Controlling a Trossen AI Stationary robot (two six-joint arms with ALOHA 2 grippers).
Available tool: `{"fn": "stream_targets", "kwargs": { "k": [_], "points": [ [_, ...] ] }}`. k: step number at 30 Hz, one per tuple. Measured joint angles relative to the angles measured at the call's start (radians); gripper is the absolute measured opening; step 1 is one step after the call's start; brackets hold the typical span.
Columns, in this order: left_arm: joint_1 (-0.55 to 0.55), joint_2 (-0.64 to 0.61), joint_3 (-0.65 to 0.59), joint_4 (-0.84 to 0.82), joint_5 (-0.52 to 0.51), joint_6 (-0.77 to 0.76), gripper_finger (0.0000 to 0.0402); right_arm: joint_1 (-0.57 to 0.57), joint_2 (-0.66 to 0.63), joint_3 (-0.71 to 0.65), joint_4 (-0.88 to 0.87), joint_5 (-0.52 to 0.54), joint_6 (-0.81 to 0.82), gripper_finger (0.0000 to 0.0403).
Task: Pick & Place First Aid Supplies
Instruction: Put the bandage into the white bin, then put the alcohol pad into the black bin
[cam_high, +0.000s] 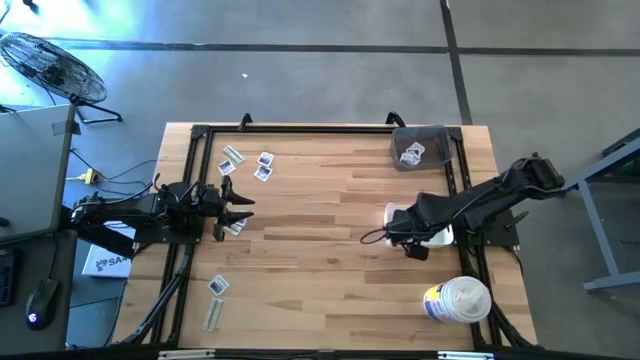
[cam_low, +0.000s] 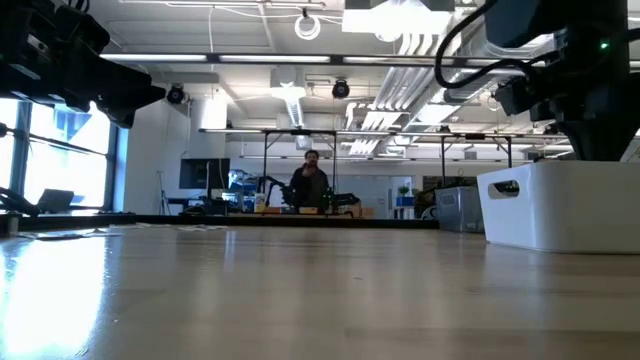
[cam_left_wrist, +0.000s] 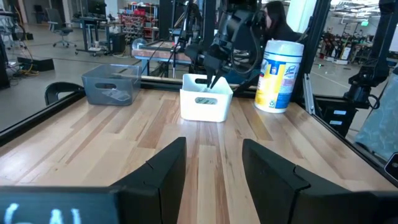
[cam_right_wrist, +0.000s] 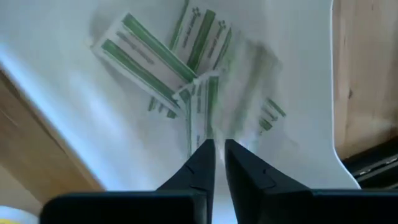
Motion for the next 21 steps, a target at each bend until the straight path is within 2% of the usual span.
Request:
{"fn": "stream_targets", "kwargs": {
  "k": [7, 13, 18, 21],
  "points": [
    [0.0, 0.0, 0.0, 0.0, 0.0, 0.0, 0.0156, 0.001, 0.0, 0.062, -0.015, -0.003, -0.01, 0.0082],
    [0.0, 0.0, 0.0, 0.0, 0.0, 0.0, 0.0156, 0.001, 0.0, 0.239, -0.023, -0.038, -0.003, 0.0102],
    [0.0, 0.0, 0.0, 0.0, 0.0, 0.0, 0.0156, 0.007, 0.0, 0.401, 0.082, 0.105, -0.006, 0.0094],
    [0.0, 0.0, 0.0, 0.0, 0.0, 0.0, 0.0156, 0.011, 0.0, 0.436, 0.273, 0.229, -0.09, 0.0088]
  ]
}}
